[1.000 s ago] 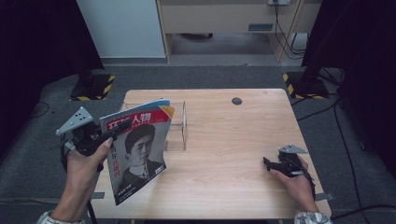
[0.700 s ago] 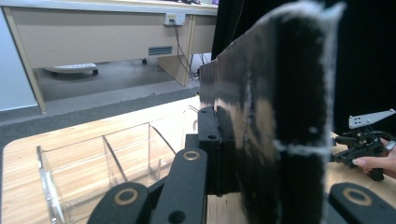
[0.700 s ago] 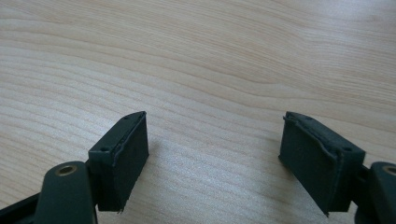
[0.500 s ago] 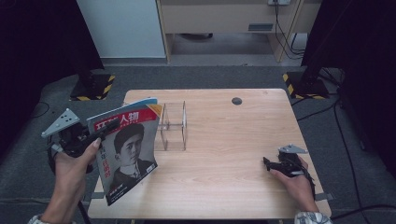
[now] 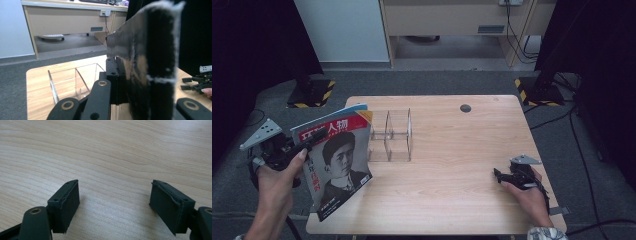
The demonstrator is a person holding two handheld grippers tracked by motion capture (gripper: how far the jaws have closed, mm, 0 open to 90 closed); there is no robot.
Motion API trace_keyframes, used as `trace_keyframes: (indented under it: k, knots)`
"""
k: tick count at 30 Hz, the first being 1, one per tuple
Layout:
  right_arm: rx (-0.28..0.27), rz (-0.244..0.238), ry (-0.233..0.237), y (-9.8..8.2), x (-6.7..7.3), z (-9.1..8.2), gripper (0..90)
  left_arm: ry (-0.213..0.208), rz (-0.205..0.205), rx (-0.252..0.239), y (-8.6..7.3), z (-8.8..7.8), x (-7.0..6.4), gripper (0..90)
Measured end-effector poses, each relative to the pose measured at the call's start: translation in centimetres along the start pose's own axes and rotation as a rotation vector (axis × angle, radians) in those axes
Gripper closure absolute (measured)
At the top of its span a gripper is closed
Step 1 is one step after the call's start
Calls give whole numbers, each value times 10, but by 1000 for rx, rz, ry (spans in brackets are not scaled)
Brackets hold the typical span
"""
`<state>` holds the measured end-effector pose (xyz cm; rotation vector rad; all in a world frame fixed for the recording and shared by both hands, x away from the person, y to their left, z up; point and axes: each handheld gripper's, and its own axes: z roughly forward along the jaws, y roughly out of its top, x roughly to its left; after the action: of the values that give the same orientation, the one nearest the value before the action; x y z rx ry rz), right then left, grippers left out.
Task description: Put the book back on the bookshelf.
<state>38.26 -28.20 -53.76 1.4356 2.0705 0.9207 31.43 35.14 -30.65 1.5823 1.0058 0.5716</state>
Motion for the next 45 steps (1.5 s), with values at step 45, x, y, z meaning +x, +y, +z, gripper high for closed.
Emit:
trace_keyframes:
  k: [45]
  knots:
    - [-2,-7,4,0,1,0,240,168,-43,-109,12,20,56,866]
